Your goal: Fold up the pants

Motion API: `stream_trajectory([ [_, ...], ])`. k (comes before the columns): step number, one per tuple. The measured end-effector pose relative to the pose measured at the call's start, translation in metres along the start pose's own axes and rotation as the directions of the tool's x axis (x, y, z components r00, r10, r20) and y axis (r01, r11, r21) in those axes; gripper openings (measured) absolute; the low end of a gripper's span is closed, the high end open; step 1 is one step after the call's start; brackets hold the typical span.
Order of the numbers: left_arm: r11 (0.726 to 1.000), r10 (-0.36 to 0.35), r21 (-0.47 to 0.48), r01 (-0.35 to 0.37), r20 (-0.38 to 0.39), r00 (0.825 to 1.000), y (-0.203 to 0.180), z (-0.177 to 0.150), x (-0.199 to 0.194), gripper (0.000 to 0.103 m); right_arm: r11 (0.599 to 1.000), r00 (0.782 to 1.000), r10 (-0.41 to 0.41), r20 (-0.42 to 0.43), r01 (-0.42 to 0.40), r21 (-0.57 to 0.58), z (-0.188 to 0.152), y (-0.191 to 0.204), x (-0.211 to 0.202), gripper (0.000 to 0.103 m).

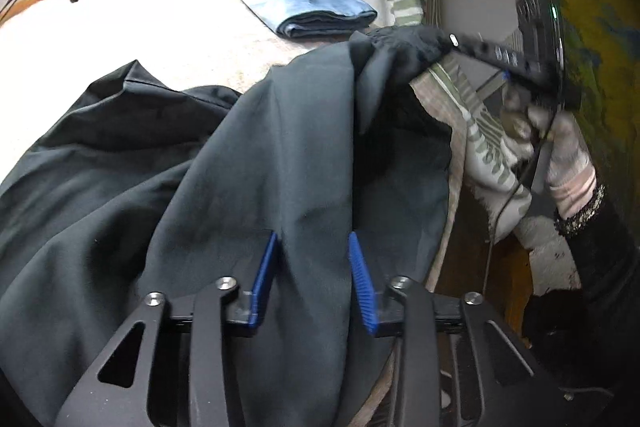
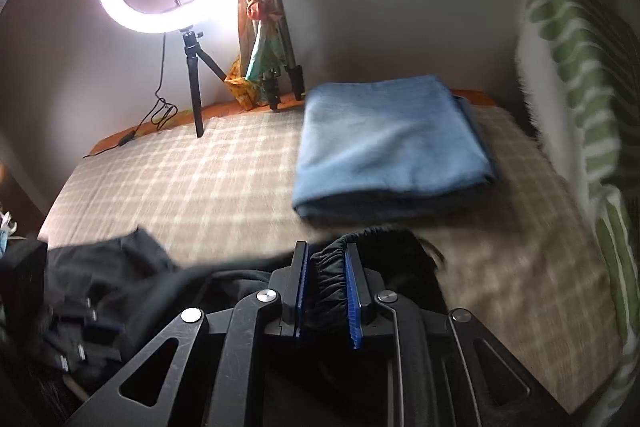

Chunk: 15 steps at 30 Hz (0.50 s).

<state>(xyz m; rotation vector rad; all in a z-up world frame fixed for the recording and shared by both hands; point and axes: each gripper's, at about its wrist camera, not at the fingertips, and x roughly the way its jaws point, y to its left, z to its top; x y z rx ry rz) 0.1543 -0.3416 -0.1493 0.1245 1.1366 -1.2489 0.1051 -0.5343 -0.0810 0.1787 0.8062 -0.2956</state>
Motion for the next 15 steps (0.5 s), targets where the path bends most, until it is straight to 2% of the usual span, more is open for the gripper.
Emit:
stream_trajectory([
  [5,1.0,0.01,0.021,-0.009,-0.031,0.999,-0.001,-0.006,0.007,0.018,0.996,0.999,-0.023,-0.045,0.027,0.087,-0.04,-0.029,-0.003,0.018],
  [8,1.0,0.007,0.028,-0.006,-0.032,0.999,0.002,-0.01,0.005,0.017,0.99,0.997,-0.025,-0.069,0.034,0.138,-0.047,-0.04,-0.004,0.027],
  [11,0.999,0.017,0.028,-0.016,-0.024,1.0,0.003,-0.014,0.0,0.017,0.973,0.998,0.023,-0.064,-0.008,0.232,-0.049,-0.053,-0.006,0.044],
  [12,0.999,0.022,0.035,-0.021,-0.018,1.0,0.001,-0.014,-0.003,0.017,0.961,0.997,0.034,-0.066,-0.014,0.277,-0.048,-0.059,-0.005,0.055],
  [14,0.997,0.049,0.054,-0.048,-0.008,0.999,-0.004,-0.016,-0.008,0.017,0.943,0.997,-0.004,-0.082,0.031,0.331,-0.049,-0.064,-0.006,0.067],
  [15,0.997,0.047,0.064,-0.046,-0.01,0.999,-0.008,-0.017,-0.01,0.018,0.924,0.995,-0.019,-0.099,0.056,0.378,-0.051,-0.068,-0.005,0.068],
])
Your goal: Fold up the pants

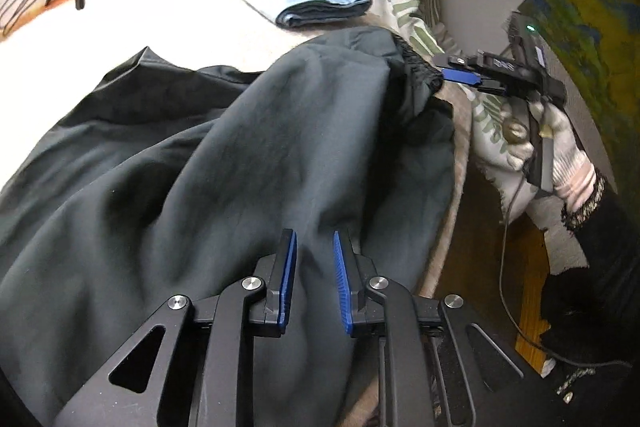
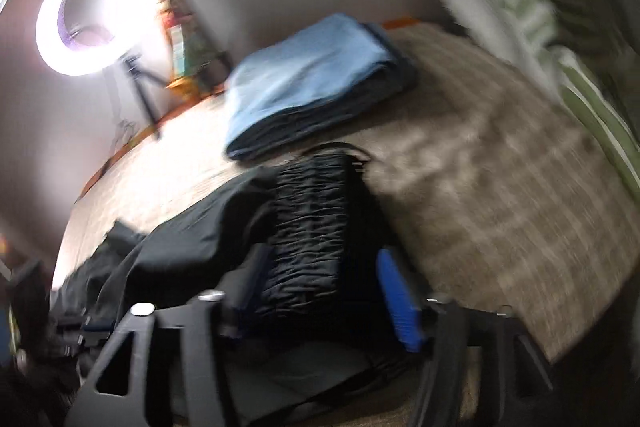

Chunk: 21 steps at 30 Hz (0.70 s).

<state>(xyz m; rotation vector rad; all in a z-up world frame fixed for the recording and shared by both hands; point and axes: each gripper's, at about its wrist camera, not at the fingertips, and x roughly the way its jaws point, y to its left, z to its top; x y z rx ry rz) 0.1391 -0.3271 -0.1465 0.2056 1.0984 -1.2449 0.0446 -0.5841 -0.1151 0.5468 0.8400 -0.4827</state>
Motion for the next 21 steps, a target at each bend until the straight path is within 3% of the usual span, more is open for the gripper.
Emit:
stream_trajectory([
  [1,1.0,0.008,0.019,-0.008,-0.001,1.0,-0.005,-0.001,-0.002,0.029,0.999,1.0,0.008,-0.022,-0.006,0.052,-0.002,-0.005,0.002,0.068],
  [2,0.998,0.036,0.045,-0.036,-0.006,0.999,-0.01,-0.002,-0.002,0.047,0.994,0.999,0.035,-0.036,-0.031,0.101,-0.005,-0.008,0.002,0.068],
  [3,0.995,0.066,0.072,-0.064,-0.015,0.998,-0.016,-0.004,-0.001,0.053,0.989,0.997,0.063,-0.043,-0.056,0.137,-0.007,-0.009,0.004,0.068],
  [7,0.972,0.149,0.192,-0.135,-0.06,0.987,-0.032,-0.013,0.008,0.054,0.962,0.984,0.158,-0.078,-0.136,0.236,-0.017,-0.011,0.016,0.065],
  [9,0.963,0.183,0.215,-0.163,-0.076,0.98,-0.032,-0.017,0.013,0.054,0.95,0.981,0.174,-0.088,-0.144,0.277,-0.018,-0.011,0.024,0.057],
  [10,0.964,0.181,0.21,-0.161,-0.08,0.98,-0.03,-0.018,0.013,0.053,0.943,0.981,0.178,-0.082,-0.146,0.298,-0.017,-0.012,0.028,0.054],
  [12,0.967,0.169,0.204,-0.151,-0.073,0.983,-0.025,-0.02,0.009,0.05,0.933,0.981,0.18,-0.066,-0.149,0.328,-0.014,-0.015,0.033,0.038],
  [14,0.96,0.182,0.227,-0.163,-0.066,0.981,-0.022,-0.021,0.007,0.022,0.923,0.981,0.186,-0.045,-0.159,0.352,-0.011,-0.017,0.033,0.026],
  [17,0.963,0.159,0.227,-0.143,-0.055,0.986,-0.015,-0.022,0.001,0.007,0.927,0.982,0.188,-0.007,-0.175,0.333,-0.005,-0.013,0.019,0.015],
  [21,0.977,0.118,0.18,-0.112,-0.023,0.993,-0.009,-0.019,-0.011,0.005,0.944,0.981,0.188,0.054,-0.196,0.267,0.007,-0.005,-0.017,0.011],
])
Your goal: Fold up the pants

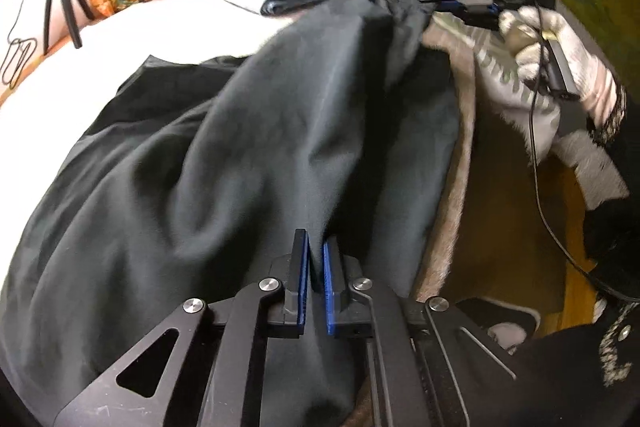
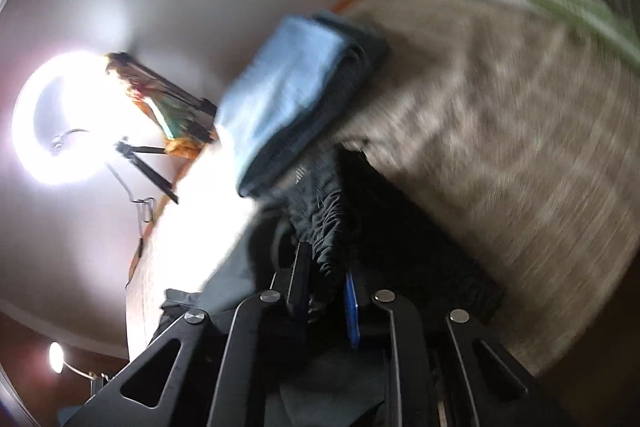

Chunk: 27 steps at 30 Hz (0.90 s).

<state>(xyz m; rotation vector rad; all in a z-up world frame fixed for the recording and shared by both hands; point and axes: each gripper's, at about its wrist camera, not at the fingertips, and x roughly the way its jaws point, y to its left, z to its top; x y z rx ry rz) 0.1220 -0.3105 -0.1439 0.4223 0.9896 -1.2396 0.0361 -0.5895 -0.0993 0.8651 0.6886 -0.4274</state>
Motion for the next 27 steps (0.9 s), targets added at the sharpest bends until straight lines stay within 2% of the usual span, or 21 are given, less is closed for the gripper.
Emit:
stream_trajectory([
  [4,0.997,-0.061,-0.037,0.062,0.052,0.997,0.004,0.001,-0.019,0.005,0.999,0.997,0.028,0.065,-0.026,-0.028,0.008,0.002,-0.044,0.01],
  [7,0.996,-0.084,-0.03,0.085,0.042,0.996,0.001,0.0,-0.02,0.005,1.0,0.997,0.005,0.083,-0.005,-0.011,0.007,-0.012,-0.06,0.01],
  [12,0.997,-0.076,-0.028,0.076,0.009,0.997,-0.001,0.0,-0.008,0.005,0.997,0.999,-0.049,-0.016,0.05,0.059,-0.015,-0.049,-0.027,0.01],
  [16,0.997,-0.06,-0.037,0.06,0.006,0.998,0.001,-0.001,-0.012,0.005,0.993,0.989,-0.109,-0.099,0.114,0.041,-0.031,-0.064,0.001,0.011],
  [18,0.998,-0.045,-0.047,0.047,0.026,0.999,0.006,-0.001,-0.022,0.006,0.988,0.982,-0.154,-0.109,0.155,0.0,-0.033,-0.066,0.005,0.017],
  [19,0.998,-0.03,-0.06,0.033,0.045,0.999,0.009,-0.002,-0.032,0.006,0.981,0.975,-0.195,-0.102,0.191,-0.044,-0.032,-0.062,0.004,0.02],
  [21,0.996,-0.008,-0.089,0.016,0.087,0.996,0.021,-0.003,-0.053,0.006,0.956,0.959,-0.274,-0.076,0.263,-0.126,-0.029,-0.05,-0.003,0.043],
  [22,0.994,0.014,-0.109,-0.002,0.112,0.994,0.031,-0.005,-0.068,0.012,0.939,0.949,-0.312,-0.048,0.301,-0.167,-0.028,-0.042,-0.007,0.043],
  [23,0.992,0.036,-0.125,-0.02,0.127,0.991,0.037,-0.007,-0.08,0.023,0.923,0.942,-0.336,-0.018,0.325,-0.207,-0.027,-0.034,-0.012,0.044],
  [24,0.989,0.06,-0.141,-0.04,0.144,0.988,0.045,-0.011,-0.093,0.028,0.909,0.937,-0.35,0.009,0.342,-0.238,-0.027,-0.027,-0.016,0.044],
  [27,0.975,0.137,-0.2,-0.099,0.19,0.972,0.066,-0.03,-0.134,0.031,0.867,0.926,-0.36,0.112,0.376,-0.328,-0.025,0.007,-0.03,0.046],
])
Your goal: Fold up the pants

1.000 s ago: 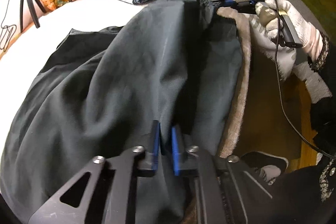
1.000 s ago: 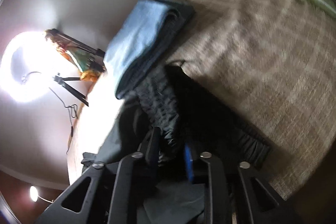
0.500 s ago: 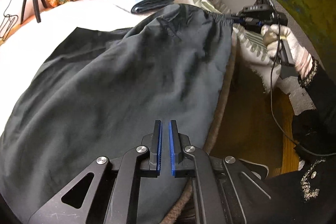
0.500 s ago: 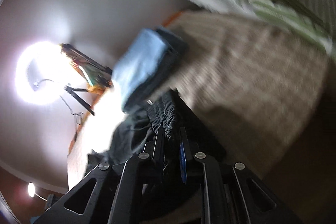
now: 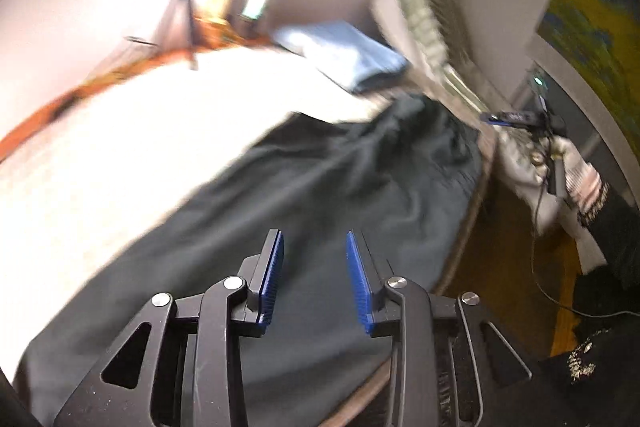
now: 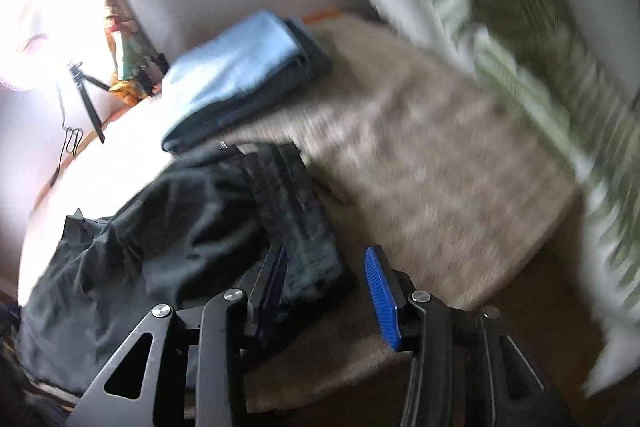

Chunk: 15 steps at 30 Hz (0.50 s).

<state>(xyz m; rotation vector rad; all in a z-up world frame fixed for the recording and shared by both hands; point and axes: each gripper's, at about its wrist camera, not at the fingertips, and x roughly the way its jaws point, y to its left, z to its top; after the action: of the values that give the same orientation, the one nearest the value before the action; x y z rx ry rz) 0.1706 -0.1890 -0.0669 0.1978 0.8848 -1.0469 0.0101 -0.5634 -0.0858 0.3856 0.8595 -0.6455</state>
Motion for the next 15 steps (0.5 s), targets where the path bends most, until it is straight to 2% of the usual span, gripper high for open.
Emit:
stream_trajectory([
  [2,0.997,0.058,-0.042,-0.057,0.03,0.998,0.019,-0.009,-0.026,0.034,0.999,0.999,0.014,0.036,-0.012,-0.046,0.008,0.019,-0.007,0.051],
  [5,0.984,0.15,-0.104,-0.144,0.056,0.987,0.044,-0.032,-0.059,0.046,0.985,0.991,0.122,0.062,-0.113,-0.134,0.017,0.053,-0.009,0.052],
  [7,0.97,0.19,-0.164,-0.178,0.063,0.98,0.06,-0.051,-0.076,0.046,0.967,0.981,0.19,0.039,-0.181,-0.178,0.022,0.078,0.0,0.052],
  [10,0.935,0.241,-0.281,-0.215,0.063,0.968,0.087,-0.09,-0.098,0.046,0.923,0.953,0.303,-0.008,-0.295,-0.247,0.023,0.118,0.015,0.052],
  [12,0.909,0.272,-0.34,-0.241,0.047,0.961,0.1,-0.113,-0.106,0.046,0.878,0.928,0.369,-0.049,-0.365,-0.31,0.023,0.149,0.027,0.058],
  [15,0.861,0.323,-0.419,-0.288,0.015,0.946,0.114,-0.147,-0.111,0.046,0.814,0.894,0.432,-0.117,-0.443,-0.375,0.021,0.19,0.045,0.063],
])
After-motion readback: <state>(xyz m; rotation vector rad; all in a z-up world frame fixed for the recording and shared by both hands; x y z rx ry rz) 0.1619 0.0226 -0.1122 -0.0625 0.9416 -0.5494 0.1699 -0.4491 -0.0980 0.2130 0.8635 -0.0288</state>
